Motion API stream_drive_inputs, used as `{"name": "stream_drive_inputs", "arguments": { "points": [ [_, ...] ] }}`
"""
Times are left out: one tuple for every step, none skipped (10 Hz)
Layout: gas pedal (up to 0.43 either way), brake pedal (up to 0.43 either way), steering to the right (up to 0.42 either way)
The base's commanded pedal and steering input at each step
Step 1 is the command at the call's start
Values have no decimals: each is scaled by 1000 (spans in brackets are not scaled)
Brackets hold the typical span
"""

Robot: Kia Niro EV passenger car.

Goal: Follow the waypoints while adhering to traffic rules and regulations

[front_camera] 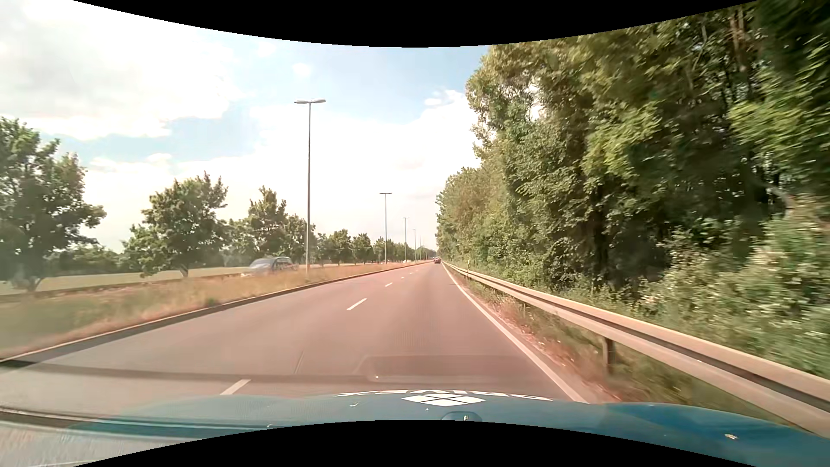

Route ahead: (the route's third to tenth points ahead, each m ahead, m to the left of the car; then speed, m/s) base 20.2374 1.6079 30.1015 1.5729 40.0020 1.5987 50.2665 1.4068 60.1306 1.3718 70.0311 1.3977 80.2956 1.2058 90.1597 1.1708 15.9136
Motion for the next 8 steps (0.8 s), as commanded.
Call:
{"name": "stream_drive_inputs", "arguments": {
  "points": [
    [189,0,0],
    [177,0,-1],
    [177,0,-1],
    [169,0,0],
    [169,0,0],
    [169,0,0],
    [169,0,0],
    [169,0,0]
  ]
}}
